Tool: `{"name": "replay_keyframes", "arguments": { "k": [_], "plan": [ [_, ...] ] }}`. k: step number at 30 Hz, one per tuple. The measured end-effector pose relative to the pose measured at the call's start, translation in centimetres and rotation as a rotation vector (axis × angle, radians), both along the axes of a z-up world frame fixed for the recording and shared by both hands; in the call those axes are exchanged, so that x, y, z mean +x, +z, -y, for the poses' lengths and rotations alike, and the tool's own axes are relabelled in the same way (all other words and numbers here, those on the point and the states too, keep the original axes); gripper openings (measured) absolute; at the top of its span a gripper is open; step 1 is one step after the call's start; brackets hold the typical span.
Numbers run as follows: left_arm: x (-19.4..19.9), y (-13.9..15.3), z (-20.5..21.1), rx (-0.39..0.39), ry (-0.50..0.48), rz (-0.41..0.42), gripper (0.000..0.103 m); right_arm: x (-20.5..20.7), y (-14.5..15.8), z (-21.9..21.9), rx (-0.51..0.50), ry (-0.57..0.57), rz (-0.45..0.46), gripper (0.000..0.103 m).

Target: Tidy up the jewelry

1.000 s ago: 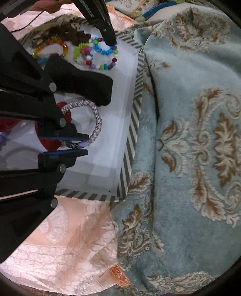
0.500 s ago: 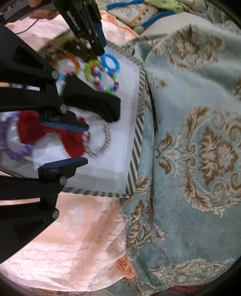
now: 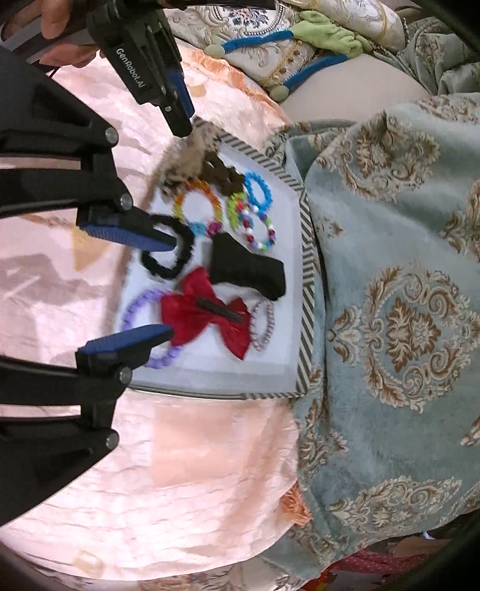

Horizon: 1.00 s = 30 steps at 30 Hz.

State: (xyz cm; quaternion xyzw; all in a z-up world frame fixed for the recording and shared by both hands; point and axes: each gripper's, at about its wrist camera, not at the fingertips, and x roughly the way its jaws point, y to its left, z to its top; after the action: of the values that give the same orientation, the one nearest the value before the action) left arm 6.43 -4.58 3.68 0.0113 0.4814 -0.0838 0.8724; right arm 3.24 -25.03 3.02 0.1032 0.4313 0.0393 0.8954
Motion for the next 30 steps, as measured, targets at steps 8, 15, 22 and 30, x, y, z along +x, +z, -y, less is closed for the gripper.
{"name": "replay_keyframes", "arguments": {
  "k": [8,15,22,30],
  "plan": [
    [-4.0,1.8,-0.7,-0.003,0.012,0.039,0.012,-3.6,1.4,-1.3,-0.006,0.006,0.018,0.046],
    [-6.6,3.3,-0.3,0.017,0.018,0.105,0.012,-5.9,2.5,-1.7,-0.011,0.009,0.039,0.051],
    [-7.9,4.4,-0.3,0.024,0.029,0.146,0.012,-7.3,3.0,-2.0,-0.008,0.005,0.056,0.051],
    [-8.7,5.1,-0.4,0.025,0.036,0.173,0.012,-8.1,3.9,-2.3,-0.014,0.008,0.074,0.051]
  ]
}}
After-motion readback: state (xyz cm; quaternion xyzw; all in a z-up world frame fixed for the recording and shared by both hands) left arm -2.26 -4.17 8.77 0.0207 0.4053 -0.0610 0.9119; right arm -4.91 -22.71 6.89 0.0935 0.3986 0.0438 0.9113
